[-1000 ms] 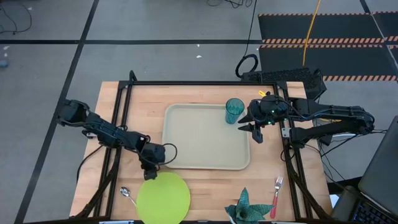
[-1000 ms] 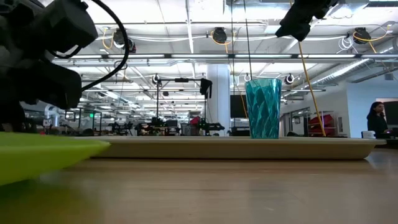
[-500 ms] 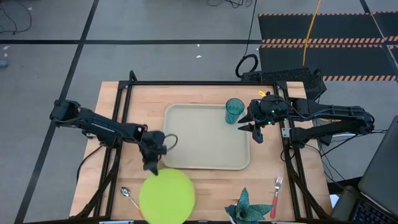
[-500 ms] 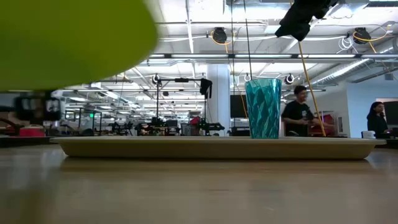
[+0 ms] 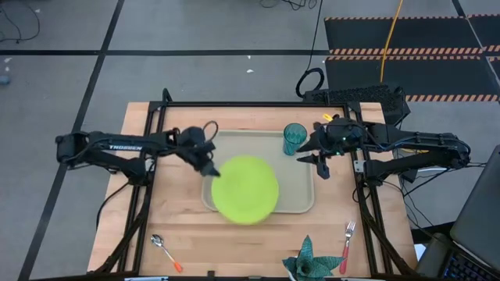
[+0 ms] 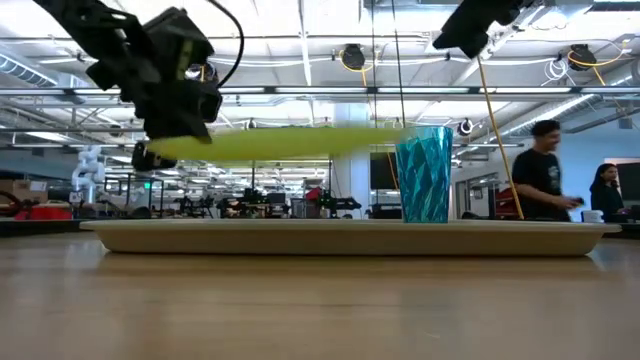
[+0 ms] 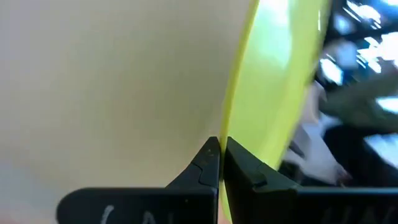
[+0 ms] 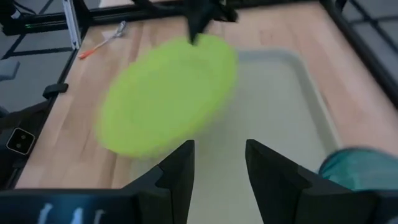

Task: Pick and place plate/cup/fork/spoon on tray
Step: Put the light green plate on the light brown serving tray to the bottom left of the blue glass

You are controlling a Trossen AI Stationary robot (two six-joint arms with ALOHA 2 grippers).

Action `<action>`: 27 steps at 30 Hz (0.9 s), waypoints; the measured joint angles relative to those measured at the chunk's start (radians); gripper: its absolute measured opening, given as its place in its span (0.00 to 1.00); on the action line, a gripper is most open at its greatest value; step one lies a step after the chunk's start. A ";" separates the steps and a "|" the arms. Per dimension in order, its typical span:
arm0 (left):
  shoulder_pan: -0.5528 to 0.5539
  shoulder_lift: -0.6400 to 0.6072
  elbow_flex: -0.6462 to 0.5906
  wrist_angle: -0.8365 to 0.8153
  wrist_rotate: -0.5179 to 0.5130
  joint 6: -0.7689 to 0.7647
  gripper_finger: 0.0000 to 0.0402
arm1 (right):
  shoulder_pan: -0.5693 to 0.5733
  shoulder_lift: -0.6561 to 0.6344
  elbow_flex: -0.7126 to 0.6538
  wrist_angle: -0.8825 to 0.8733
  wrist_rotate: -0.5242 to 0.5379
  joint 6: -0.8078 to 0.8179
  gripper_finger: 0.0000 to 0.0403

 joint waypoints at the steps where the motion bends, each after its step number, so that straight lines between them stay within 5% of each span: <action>1: 0.025 0.000 0.010 -0.033 -0.023 0.020 0.01 | 0.000 0.000 0.000 0.019 0.000 -0.017 0.34; 10: 0.173 0.105 0.066 -0.127 -0.073 0.181 0.01 | 0.000 0.000 0.000 0.211 0.001 -0.133 0.34; 27: 0.204 0.229 0.066 0.010 -0.075 0.263 0.05 | 0.000 0.000 -0.042 0.211 0.000 -0.129 0.34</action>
